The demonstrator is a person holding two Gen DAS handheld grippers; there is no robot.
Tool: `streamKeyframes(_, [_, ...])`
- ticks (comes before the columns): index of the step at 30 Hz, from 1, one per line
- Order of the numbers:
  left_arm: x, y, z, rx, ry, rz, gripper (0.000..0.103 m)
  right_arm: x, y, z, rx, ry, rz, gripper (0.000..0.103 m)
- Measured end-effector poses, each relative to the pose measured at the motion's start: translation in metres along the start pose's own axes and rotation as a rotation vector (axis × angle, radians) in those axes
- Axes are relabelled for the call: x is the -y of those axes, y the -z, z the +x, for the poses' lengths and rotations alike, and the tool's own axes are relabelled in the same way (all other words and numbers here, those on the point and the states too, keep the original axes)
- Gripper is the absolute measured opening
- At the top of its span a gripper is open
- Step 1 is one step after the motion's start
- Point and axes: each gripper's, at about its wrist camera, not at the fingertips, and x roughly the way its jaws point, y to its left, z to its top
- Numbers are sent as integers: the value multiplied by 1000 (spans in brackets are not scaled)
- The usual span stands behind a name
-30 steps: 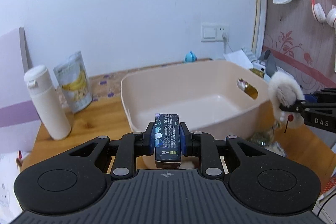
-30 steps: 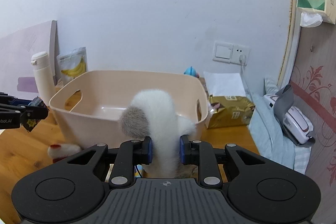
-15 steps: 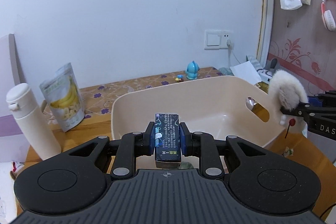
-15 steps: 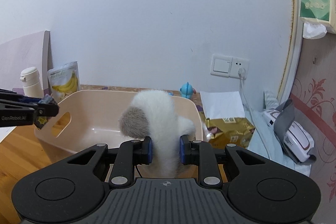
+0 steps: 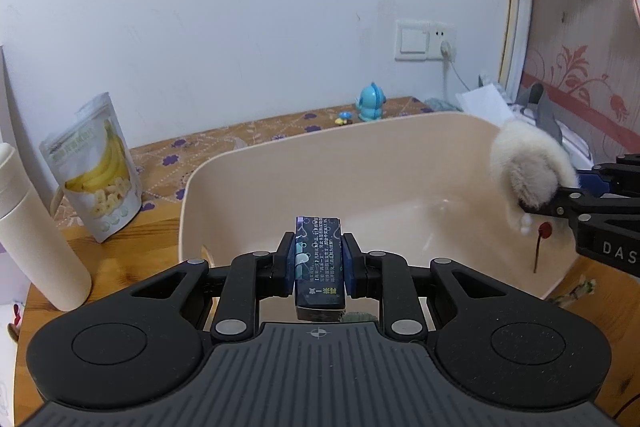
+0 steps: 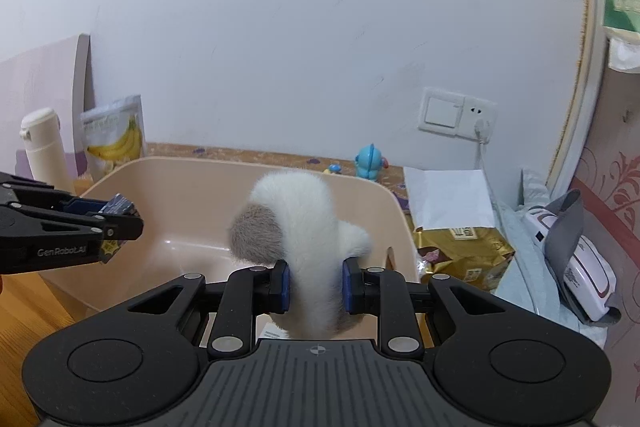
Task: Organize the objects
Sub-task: 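Lift both items over the beige bin and open both tools to drop them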
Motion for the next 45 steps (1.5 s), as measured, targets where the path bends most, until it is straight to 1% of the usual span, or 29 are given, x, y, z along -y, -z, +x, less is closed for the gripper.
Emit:
streamKeyframes(11, [5,9,20,-67,6,13,23,-7,7,26,-105,-13,-32,24])
streamKeyframes(14, [6,11,23,-76,1,17,23,-7,9,29,-125,-13,-37,27])
streamKeyframes(17, [7,11,21,-74,-3,16,23,-6,10,29,-134,-13,-27,32])
streamKeyframes(18, [7,11,20,-72,-8,12,24,-5,10,28,-134,-12,-24,37])
streamKeyframes(19, [7,11,18,-68,-13,7,29,-4,9,27,-134,-12,-23,45])
streamKeyframes(20, [6,11,17,-66,-14,3,39,-4,9,25,-132,-10,-22,46])
streamKeyframes(21, [6,10,15,-61,-11,-1,41,-4,8,24,-130,-9,-23,49])
streamKeyframes(23, [6,9,11,-50,2,-3,50,-4,7,20,-130,-10,-18,54])
streamKeyframes(24, [8,9,8,-44,0,0,55,-3,7,18,-130,-13,-14,59])
streamKeyframes(25, [9,9,5,-36,-11,4,66,-3,7,16,-127,-15,-9,66])
streamKeyframes(26, [10,9,2,-25,-22,6,71,-3,7,13,-123,-14,-3,70])
streamKeyframes(28, [11,9,-5,-9,-32,7,72,-1,6,8,-110,-13,11,83])
streamKeyframes(29, [11,9,-8,-4,-35,2,72,1,6,5,-100,-17,22,87])
streamKeyframes(31, [10,7,-14,9,-45,-12,73,4,4,-1,-80,-24,46,102])
streamKeyframes(32, [9,7,-17,15,-48,-17,73,6,3,-5,-67,-25,59,103])
streamKeyframes(37, [7,5,-33,50,-58,-32,73,13,2,-22,-26,-12,79,103])
streamKeyframes(41, [6,5,-45,63,-61,-45,73,16,2,-33,-17,-10,83,103])
streamKeyframes(45, [13,12,-57,69,-66,-36,74,17,4,-45,-7,-8,83,103])
